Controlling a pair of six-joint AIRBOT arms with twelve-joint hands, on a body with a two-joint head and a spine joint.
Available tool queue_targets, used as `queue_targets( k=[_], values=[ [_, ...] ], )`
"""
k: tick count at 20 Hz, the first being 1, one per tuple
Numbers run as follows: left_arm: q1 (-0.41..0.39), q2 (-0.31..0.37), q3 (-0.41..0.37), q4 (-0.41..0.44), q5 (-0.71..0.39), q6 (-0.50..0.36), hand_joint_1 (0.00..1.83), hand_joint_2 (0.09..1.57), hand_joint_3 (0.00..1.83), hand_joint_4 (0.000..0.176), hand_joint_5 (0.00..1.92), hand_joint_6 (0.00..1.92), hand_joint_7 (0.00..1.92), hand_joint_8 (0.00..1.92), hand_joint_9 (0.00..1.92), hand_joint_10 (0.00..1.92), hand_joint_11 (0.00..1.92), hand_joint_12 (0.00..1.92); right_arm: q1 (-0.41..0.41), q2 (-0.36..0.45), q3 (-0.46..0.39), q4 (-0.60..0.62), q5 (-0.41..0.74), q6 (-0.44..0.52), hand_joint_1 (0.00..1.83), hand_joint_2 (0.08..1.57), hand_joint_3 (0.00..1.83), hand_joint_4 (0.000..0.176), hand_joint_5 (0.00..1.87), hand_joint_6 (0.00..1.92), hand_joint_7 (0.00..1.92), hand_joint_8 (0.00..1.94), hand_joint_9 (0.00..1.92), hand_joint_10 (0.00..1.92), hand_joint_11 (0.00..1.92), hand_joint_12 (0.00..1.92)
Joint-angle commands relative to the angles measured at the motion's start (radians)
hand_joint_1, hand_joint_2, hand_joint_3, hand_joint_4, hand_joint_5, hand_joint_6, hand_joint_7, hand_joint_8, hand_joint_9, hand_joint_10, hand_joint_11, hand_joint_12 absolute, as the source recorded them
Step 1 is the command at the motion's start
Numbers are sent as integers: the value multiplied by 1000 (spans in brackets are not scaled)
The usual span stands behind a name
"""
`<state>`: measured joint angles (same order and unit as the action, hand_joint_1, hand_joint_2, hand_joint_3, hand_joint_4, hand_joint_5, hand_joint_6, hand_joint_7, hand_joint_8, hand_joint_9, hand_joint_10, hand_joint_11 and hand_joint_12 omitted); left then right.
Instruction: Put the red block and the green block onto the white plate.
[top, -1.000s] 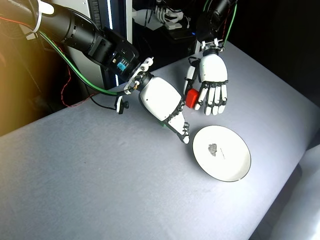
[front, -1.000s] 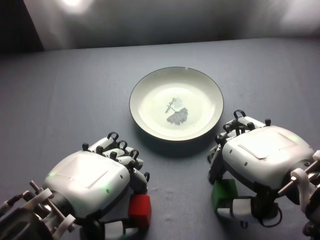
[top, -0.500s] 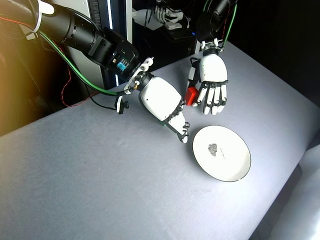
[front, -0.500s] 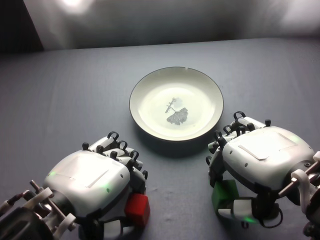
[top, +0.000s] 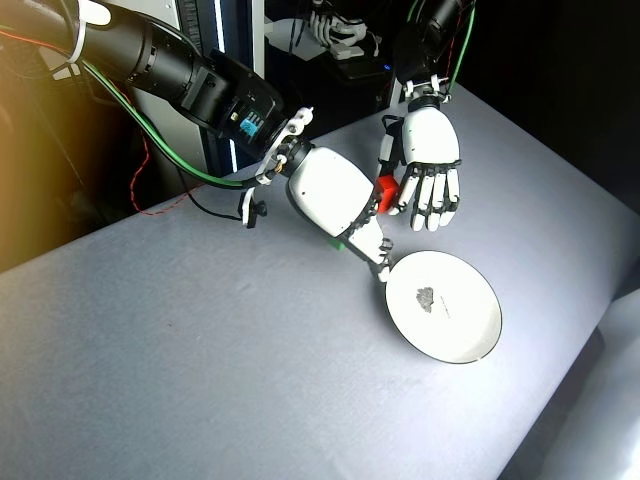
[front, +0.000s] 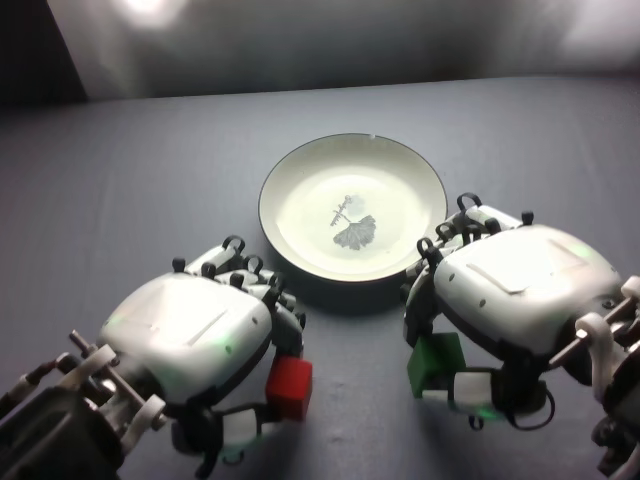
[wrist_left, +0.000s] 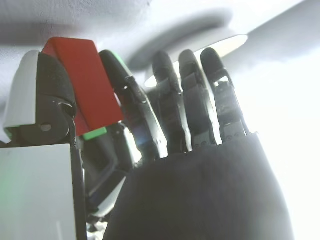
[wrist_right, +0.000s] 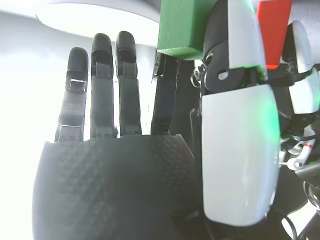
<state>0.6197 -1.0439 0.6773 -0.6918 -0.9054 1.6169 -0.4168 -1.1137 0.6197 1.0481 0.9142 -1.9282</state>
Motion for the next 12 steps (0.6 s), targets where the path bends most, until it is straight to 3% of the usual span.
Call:
queue_targets(
  k=[1, 2, 3, 4, 5, 6, 7, 8, 9, 10, 11, 12],
  values=[
    [-17, 12, -1, 47, -82, 6, 1076, 1091, 0, 56, 1034, 897, 564, 6, 379, 16, 0, 898, 20, 12, -2, -72, 70, -1, 1096, 1059, 0, 58, 1103, 784, 565, 5, 443, 4, 0, 586],
    [-35, 13, 5, 44, -70, 8, 1074, 1092, 0, 59, 1032, 901, 562, 3, 378, 15, 0, 916, 33, 14, 0, -72, 70, -2, 1081, 1059, 0, 102, 1099, 791, 577, 4, 454, 6, 0, 627],
    [-56, 13, 12, 41, -55, 12, 1078, 1092, 0, 46, 1032, 900, 567, 4, 389, 19, 0, 954, 45, 15, 6, -72, 70, -2, 1079, 1060, 0, 107, 1096, 796, 566, 3, 450, 3, 0, 604],
    [-71, 13, 17, 37, -43, 16, 1078, 1092, 0, 46, 1033, 899, 580, 9, 390, 19, 0, 965, 54, 15, 13, -72, 70, -2, 1086, 1057, 0, 91, 1105, 783, 561, 1, 451, 3, 0, 624],
    [-98, 12, 27, 32, -24, 24, 1061, 1097, 1, 85, 1019, 918, 577, 5, 385, 16, 0, 961, 65, 14, 24, -72, 70, -1, 1087, 1058, 0, 88, 1105, 781, 554, 0, 449, 1, 0, 627],
    [-129, 12, 38, 19, -2, 40, 1067, 1098, 1, 65, 1018, 922, 568, 3, 384, 15, 0, 957, 79, 10, 41, -72, 67, 2, 1083, 1060, 1, 94, 1098, 792, 548, 0, 438, 2, 0, 625],
    [-146, 11, 46, 14, 9, 47, 1070, 1090, 0, 77, 1038, 888, 583, 6, 395, 19, 0, 990, 88, 6, 53, -72, 67, 5, 1086, 1065, 1, 78, 1086, 811, 545, 0, 429, 2, 0, 573],
    [-172, 10, 58, 4, 23, 58, 1071, 1088, 0, 78, 1042, 881, 584, 6, 395, 19, 0, 997, 105, -3, 73, -71, 66, 8, 1081, 1066, 1, 89, 1084, 816, 532, 0, 424, 0, 0, 556],
    [-197, 7, 75, 0, 40, 63, 1078, 1086, 0, 59, 1045, 878, 591, 7, 399, 20, 0, 1007, 123, -11, 96, -62, 65, 11, 1083, 1062, 0, 91, 1093, 801, 530, 0, 428, 2, 0, 571],
    [-219, 3, 93, 0, 57, 63, 1079, 1085, 0, 57, 1047, 877, 590, 5, 401, 20, 0, 1011, 141, -18, 118, -47, 55, 12, 1084, 1060, 0, 94, 1099, 791, 538, 2, 436, 4, 0, 544],
    [-237, -4, 115, 2, 74, 63, 1080, 1085, 0, 55, 1047, 875, 583, 2, 395, 18, 0, 1011, 155, -29, 143, -38, 50, 16, 1087, 1062, 0, 79, 1094, 797, 525, 3, 419, 3, 0, 495],
    [-252, -10, 132, 3, 88, 62, 1099, 1078, 0, 16, 1065, 845, 591, 3, 392, 15, 0, 1017, 165, -41, 168, -37, 50, 22, 1079, 1060, 0, 107, 1097, 793, 535, 5, 421, 5, 0, 513]
  ],
)
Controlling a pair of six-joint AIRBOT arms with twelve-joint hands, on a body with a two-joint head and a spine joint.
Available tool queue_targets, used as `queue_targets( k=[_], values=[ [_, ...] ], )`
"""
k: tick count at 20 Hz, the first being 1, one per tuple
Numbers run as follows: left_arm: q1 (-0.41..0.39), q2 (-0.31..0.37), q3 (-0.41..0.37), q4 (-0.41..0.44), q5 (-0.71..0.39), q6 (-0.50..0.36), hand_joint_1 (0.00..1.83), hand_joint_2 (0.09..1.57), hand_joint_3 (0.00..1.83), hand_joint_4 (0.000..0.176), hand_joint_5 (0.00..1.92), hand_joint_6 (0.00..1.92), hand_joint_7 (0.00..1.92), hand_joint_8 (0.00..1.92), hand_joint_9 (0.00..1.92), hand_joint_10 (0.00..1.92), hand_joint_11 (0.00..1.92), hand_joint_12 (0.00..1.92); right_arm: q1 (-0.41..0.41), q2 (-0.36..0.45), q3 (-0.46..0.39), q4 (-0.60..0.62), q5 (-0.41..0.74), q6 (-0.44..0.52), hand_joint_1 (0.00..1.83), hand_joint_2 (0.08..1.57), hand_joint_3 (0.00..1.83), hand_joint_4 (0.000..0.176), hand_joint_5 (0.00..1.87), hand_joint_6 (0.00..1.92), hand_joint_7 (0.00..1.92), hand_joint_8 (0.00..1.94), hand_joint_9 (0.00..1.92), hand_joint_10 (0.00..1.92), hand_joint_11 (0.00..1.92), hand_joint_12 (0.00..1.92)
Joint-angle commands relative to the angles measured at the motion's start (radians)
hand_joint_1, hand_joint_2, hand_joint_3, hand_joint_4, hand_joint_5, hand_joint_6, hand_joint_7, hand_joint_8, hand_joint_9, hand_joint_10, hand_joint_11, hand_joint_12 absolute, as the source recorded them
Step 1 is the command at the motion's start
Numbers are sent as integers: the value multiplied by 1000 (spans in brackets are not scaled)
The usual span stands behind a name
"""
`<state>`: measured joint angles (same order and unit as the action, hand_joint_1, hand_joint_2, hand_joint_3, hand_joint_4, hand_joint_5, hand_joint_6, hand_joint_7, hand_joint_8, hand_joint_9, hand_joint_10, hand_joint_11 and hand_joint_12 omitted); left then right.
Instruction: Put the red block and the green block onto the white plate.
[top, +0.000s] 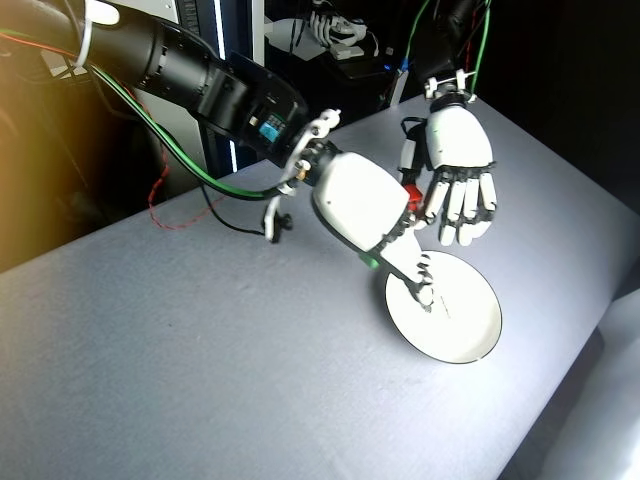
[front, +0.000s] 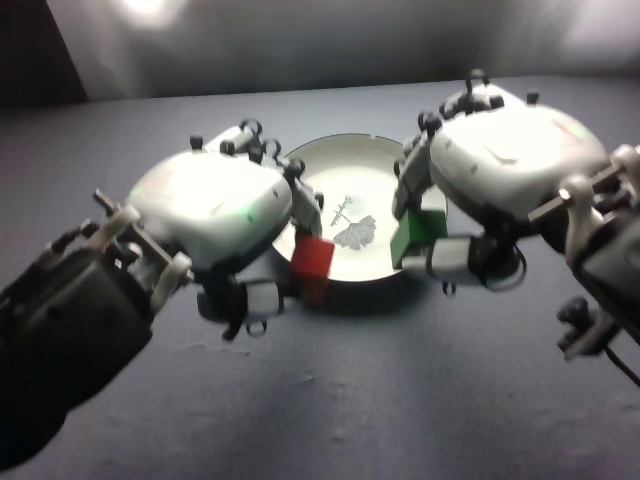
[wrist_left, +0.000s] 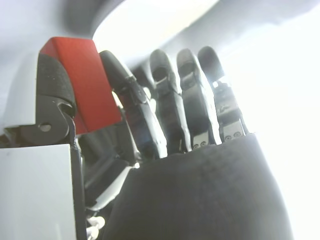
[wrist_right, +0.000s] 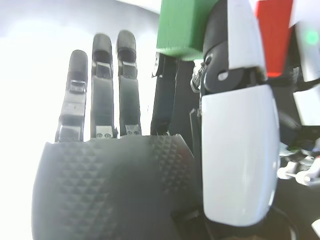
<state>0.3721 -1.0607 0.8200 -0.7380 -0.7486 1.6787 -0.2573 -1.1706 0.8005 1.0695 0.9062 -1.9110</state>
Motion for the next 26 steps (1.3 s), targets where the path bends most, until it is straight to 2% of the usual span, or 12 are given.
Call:
queue_targets(
  k=[1, 3, 6, 9, 12, 17, 19, 20, 21, 22, 24, 26],
  values=[
    [-18, 0, 10, 53, -54, -2, 1092, 1087, 3, 19, 1041, 884, 571, 5, 363, 6, 0, 957, 14, -1, 16, -58, 56, 9, 1078, 1059, 0, 113, 1098, 791, 545, 9, 427, 7, 0, 519],
    [-45, -23, 60, 71, -23, -21, 1076, 1090, 2, 54, 1033, 898, 572, 6, 377, 13, 0, 943, 26, -36, 73, -57, 56, 9, 1085, 1052, 0, 107, 1117, 760, 577, 8, 442, 9, 0, 587],
    [-68, -63, 136, 92, -16, -59, 1077, 1090, 0, 55, 1036, 894, 585, 6, 374, 10, 0, 961, 26, -82, 151, -52, 57, 31, 1080, 1059, 0, 106, 1098, 791, 600, 6, 451, 11, 0, 531],
    [-83, -111, 216, 120, 4, -106, 1071, 1091, 0, 69, 1033, 900, 597, 7, 391, 17, 0, 1014, 17, -111, 199, -49, 56, 35, 1094, 1056, 0, 70, 1105, 781, 566, 0, 463, 12, 0, 545],
    [-88, -145, 275, 141, 5, -144, 1033, 1105, 1, 142, 995, 958, 608, 5, 410, 23, 0, 1044, -1, -114, 210, -49, 55, 46, 1089, 1051, 0, 93, 1118, 755, 582, 3, 478, 15, 0, 610],
    [-90, -162, 318, 158, 9, -157, 1050, 1099, 0, 112, 1013, 930, 622, 6, 415, 23, 0, 1045, -4, -114, 212, -49, 54, 53, 1084, 1057, 0, 96, 1100, 787, 557, 1, 485, 14, 0, 626],
    [-90, -163, 330, 166, 13, -161, 1043, 1099, 0, 131, 1011, 932, 613, 1, 423, 25, 0, 1072, -3, -114, 212, -49, 55, 54, 1071, 1052, 0, 146, 1110, 768, 590, 8, 502, 19, 0, 670],
    [-89, -164, 335, 168, 13, -163, 1037, 1098, 0, 148, 1011, 931, 616, 2, 430, 28, 0, 1082, -5, -114, 212, -49, 55, 54, 1074, 1051, 0, 135, 1112, 766, 616, 11, 517, 24, 0, 691],
    [-89, -164, 339, 169, 13, -163, 1048, 1094, 0, 128, 1022, 915, 633, 6, 434, 29, 0, 1108, -6, -114, 212, -49, 55, 54, 1076, 1051, 0, 132, 1114, 763, 620, 8, 526, 26, 0, 673],
    [-89, -164, 342, 172, 13, -164, 1034, 1096, 0, 160, 1014, 924, 638, 6, 424, 24, 0, 1114, -6, -114, 212, -49, 55, 54, 1077, 1052, 0, 126, 1111, 767, 611, 3, 528, 25, 0, 649],
    [-88, -165, 345, 174, 13, -165, 1042, 1092, 0, 147, 1024, 908, 646, 5, 424, 23, 0, 1130, -6, -114, 212, -49, 55, 54, 1083, 1049, 0, 114, 1119, 754, 613, 2, 529, 23, 0, 653],
    [-85, -165, 344, 174, 13, -166, 1035, 1088, 0, 170, 1031, 894, 630, 2, 437, 26, 0, 1069, -8, -114, 212, -49, 55, 54, 1047, 1070, 3, 167, 1054, 850, 602, 0, 492, 5, 0, 596]
  ],
)
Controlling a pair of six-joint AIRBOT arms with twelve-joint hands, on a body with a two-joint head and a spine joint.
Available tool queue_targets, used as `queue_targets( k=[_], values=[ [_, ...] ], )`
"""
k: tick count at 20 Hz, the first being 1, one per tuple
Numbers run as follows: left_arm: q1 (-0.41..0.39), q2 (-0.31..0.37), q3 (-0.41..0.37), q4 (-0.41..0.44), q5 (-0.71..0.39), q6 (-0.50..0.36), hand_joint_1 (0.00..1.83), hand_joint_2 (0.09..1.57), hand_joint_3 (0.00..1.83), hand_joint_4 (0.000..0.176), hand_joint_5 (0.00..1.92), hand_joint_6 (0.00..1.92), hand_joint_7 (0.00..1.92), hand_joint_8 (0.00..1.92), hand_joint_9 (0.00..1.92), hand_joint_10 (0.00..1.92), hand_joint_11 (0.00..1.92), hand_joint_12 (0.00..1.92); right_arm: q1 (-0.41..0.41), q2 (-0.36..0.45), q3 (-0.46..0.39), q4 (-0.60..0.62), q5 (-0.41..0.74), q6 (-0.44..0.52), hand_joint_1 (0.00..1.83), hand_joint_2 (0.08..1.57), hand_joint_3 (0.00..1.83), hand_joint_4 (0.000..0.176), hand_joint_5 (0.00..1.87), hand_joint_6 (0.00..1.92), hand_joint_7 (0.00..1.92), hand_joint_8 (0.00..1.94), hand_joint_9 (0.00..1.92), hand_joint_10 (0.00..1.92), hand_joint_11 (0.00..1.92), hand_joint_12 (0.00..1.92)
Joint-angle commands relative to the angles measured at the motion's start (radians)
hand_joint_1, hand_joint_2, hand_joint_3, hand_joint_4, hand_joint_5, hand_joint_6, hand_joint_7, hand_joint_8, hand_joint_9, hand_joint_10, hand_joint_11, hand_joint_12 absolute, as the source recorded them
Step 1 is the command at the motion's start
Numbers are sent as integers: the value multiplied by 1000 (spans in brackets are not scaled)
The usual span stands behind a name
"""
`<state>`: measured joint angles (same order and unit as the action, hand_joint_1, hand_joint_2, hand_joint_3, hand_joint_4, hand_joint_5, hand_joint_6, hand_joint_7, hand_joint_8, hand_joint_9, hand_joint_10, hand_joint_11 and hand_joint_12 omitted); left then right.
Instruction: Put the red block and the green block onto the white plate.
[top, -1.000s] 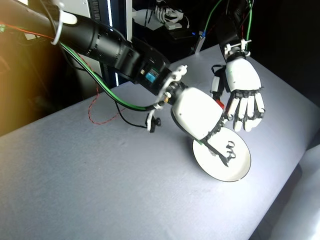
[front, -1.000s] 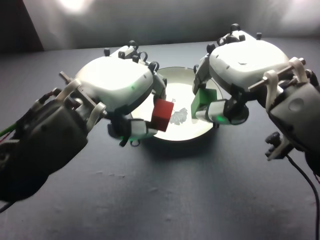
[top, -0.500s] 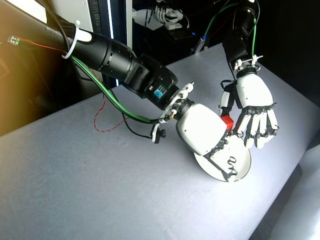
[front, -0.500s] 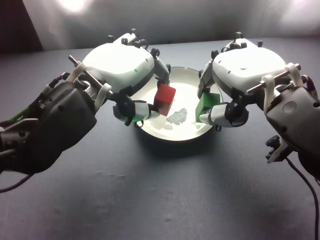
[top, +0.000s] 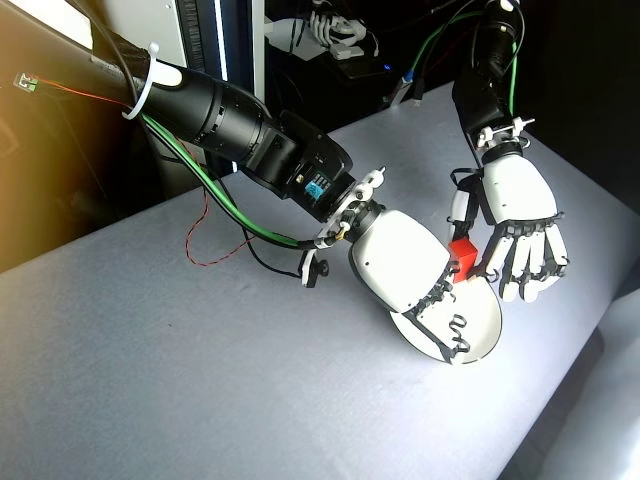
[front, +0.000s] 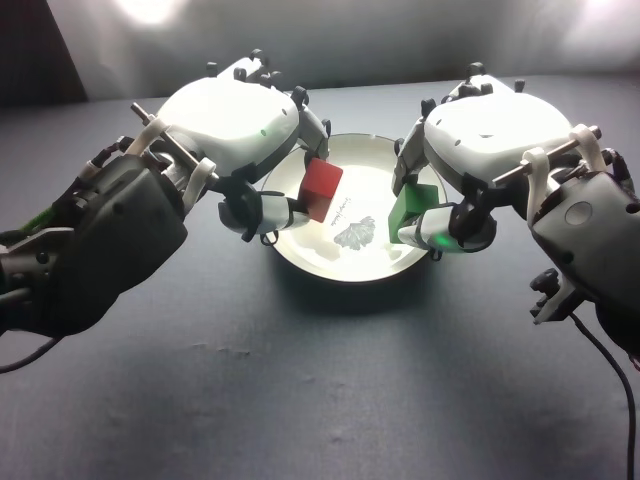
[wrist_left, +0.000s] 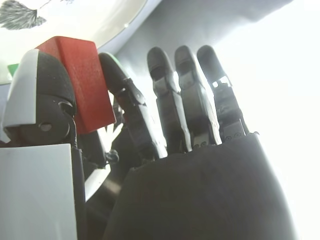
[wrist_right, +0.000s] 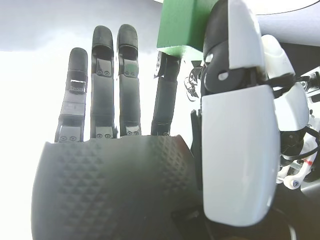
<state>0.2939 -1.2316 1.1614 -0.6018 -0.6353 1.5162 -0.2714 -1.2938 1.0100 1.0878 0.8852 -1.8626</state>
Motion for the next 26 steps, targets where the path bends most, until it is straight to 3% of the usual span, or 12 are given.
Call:
queue_targets(
  k=[1, 2, 3, 4, 6, 10, 11, 14, 19, 22, 24, 26],
  values=[
    [-6, 6, 2, 38, -100, -4, 1018, 1101, 4, 175, 989, 956, 619, 1, 446, 24, 0, 1011, 6, 10, 3, -67, 76, 5, 970, 1023, 0, 58, 865, 378, 555, 0, 406, 0, 0, 453],
    [-6, 6, 2, 38, -100, -4, 826, 1120, 3, 75, 766, 427, 539, 0, 407, 7, 0, 844, 6, 10, 3, -67, 77, 5, 895, 986, 0, 62, 784, 136, 474, 0, 320, 0, 0, 316],
    [-5, 6, 2, 38, -100, -5, 672, 1150, 3, 52, 690, 161, 506, 0, 399, 2, 0, 783, 6, 10, 3, -67, 77, 5, 867, 973, 0, 63, 729, 51, 427, 1, 282, 2, 0, 232],
    [-6, 6, 2, 36, -100, -5, 451, 1185, 10, 0, 523, 41, 428, 0, 354, 0, 0, 722, 6, 10, 3, -67, 77, 5, 758, 993, 4, 71, 609, 10, 355, 0, 228, 0, 0, 132],
    [-9, 5, 6, 29, -107, -5, 133, 1219, 8, 0, 281, 0, 280, 0, 245, 0, 0, 536, 5, 10, 3, -67, 77, 5, 571, 1039, 3, 0, 292, 0, 263, 0, 185, 0, 0, 369],
    [-12, 6, 5, 29, -107, -5, 0, 1257, 6, 0, 146, 4, 165, 1, 146, 0, 0, 330, 5, 10, 3, -67, 77, 5, 309, 1098, 13, 0, 221, 0, 195, 0, 152, 0, 0, 364],
    [-12, 6, 3, 29, -107, -8, 0, 1266, 6, 0, 132, 1, 156, 1, 130, 3, 0, 253, 6, 10, 2, -68, 77, 5, 123, 1143, 10, 0, 144, 0, 135, 0, 100, 0, 0, 251],
    [-12, 27, -18, 82, -86, -44, 0, 1267, 3, 0, 110, 0, 114, 1, 98, 0, 0, 222, 9, 18, 1, -71, 73, 4, 38, 1142, 3, 0, 112, 0, 112, 0, 78, 0, 0, 217],
    [39, 167, -155, 430, 35, -322, 0, 1276, 1, 0, 96, 0, 115, 0, 95, 1, 0, 136, 41, 82, -9, -100, -62, 8, 0, 1122, 0, 0, 67, 1, 75, 2, 33, 2, 0, 60],
    [110, 291, -255, 718, 35, -588, 0, 1282, 2, 0, 146, 2, 155, 0, 132, 0, 0, 235, 76, 121, -9, -139, -201, 21, 0, 1142, 4, 0, 78, 11, 88, 10, 45, 11, 32, 16],
    [137, 355, -301, 886, 19, -724, 0, 1288, 3, 0, 140, 0, 141, 0, 117, 0, 0, 206, 76, 155, -9, -262, -244, 140, 0, 1148, 5, 0, 66, 4, 77, 4, 36, 6, 17, 9],
    [149, 414, -339, 1000, -14, -798, 0, 1293, 3, 0, 133, 3, 145, 4, 121, 4, 0, 167, 76, 199, -5, -441, -294, 368, 0, 1159, 8, 0, 62, 2, 69, 0, 27, 1, 4, 4]
  ],
)
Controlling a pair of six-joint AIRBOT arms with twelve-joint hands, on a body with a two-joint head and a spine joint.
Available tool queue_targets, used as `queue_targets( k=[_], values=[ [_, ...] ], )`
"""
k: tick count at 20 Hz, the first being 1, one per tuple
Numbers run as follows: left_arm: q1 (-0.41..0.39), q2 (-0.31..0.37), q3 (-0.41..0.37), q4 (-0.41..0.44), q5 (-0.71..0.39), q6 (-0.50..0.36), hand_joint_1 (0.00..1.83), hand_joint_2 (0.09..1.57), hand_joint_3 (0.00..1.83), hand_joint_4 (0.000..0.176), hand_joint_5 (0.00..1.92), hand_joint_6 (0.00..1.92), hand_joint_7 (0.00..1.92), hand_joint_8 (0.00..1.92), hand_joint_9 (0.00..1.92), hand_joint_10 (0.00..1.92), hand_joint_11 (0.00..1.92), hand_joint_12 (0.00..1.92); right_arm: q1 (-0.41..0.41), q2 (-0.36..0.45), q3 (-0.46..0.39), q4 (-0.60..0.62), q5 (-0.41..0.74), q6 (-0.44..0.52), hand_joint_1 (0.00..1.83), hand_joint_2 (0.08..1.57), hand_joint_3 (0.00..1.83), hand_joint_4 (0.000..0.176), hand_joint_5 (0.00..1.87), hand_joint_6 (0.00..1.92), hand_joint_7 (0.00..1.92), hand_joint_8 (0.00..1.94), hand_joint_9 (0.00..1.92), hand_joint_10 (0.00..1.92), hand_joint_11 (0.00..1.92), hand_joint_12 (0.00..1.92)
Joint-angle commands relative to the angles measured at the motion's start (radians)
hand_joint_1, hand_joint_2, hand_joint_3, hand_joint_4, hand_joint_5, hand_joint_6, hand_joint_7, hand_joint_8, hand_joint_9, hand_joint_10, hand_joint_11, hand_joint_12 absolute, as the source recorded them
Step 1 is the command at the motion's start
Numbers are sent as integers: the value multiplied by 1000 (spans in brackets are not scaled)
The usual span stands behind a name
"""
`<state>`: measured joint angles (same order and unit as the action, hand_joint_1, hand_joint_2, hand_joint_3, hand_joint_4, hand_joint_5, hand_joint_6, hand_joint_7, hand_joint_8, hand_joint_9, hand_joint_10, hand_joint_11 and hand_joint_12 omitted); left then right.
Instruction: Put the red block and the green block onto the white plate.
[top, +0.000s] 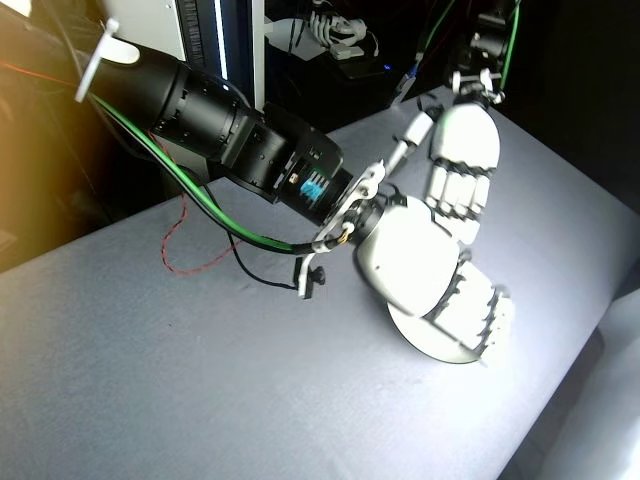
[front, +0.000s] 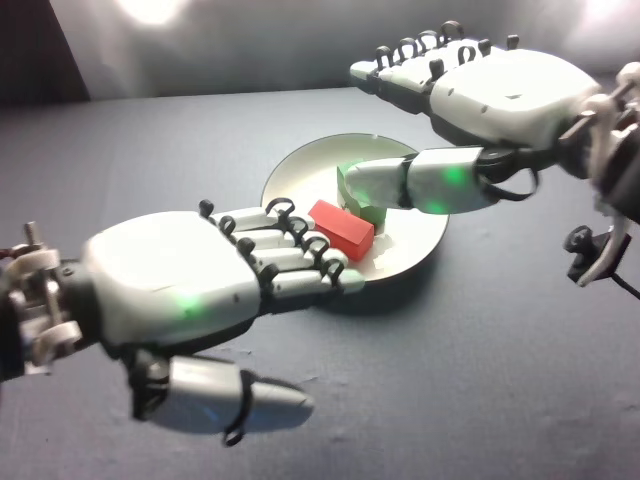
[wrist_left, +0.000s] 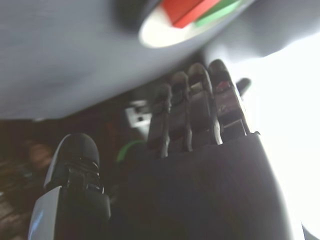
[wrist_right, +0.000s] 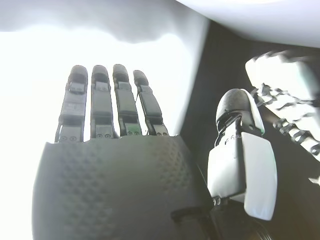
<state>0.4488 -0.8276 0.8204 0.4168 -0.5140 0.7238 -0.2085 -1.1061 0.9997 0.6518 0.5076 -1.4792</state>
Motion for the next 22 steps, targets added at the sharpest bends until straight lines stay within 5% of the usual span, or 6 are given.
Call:
queue_targets(
  k=[1, 6, 8, 9, 16, 22],
  values=[
    [-5, 34, -13, 28, -142, -36, 0, 1293, 3, 0, 133, 3, 145, 4, 121, 4, 0, 167, 12, 33, 8, -122, 68, 113, 0, 1159, 8, 0, 62, 2, 69, 0, 27, 1, 4, 4],
    [-8, 98, -68, 117, -146, -93, 0, 1299, 3, 0, 132, 1, 135, 0, 99, 2, 0, 120, -20, 110, 33, -595, 107, 621, 0, 1172, 10, 0, 56, 0, 58, 0, 18, 0, 13, 10],
    [-6, 103, -76, 193, -164, -149, 0, 1294, 1, 0, 137, 1, 140, 1, 104, 1, 0, 153, -43, 148, 70, -921, 193, 986, 0, 1168, 7, 0, 87, 12, 86, 11, 43, 10, 40, 22],
    [-6, 104, -79, 195, -165, -150, 0, 1294, 1, 0, 137, 1, 140, 1, 104, 1, 0, 153, -44, 156, 79, -984, 208, 1060, 0, 1168, 7, 0, 87, 12, 86, 11, 43, 10, 40, 22],
    [-21, 110, -95, 186, -188, -152, 0, 1294, 0, 0, 182, 6, 186, 6, 154, 6, 0, 288, -77, 193, 116, -1288, 380, 1327, 11, 1185, 1, 0, 110, 5, 112, 6, 77, 1, 3, 190],
    [-22, 112, -108, 185, -189, -155, 0, 1280, 0, 0, 188, 4, 189, 6, 154, 4, 0, 281, -73, 192, 94, -1281, 202, 1345, 0, 1177, 1, 0, 117, 5, 104, 6, 69, 4, 0, 158]
  ],
)
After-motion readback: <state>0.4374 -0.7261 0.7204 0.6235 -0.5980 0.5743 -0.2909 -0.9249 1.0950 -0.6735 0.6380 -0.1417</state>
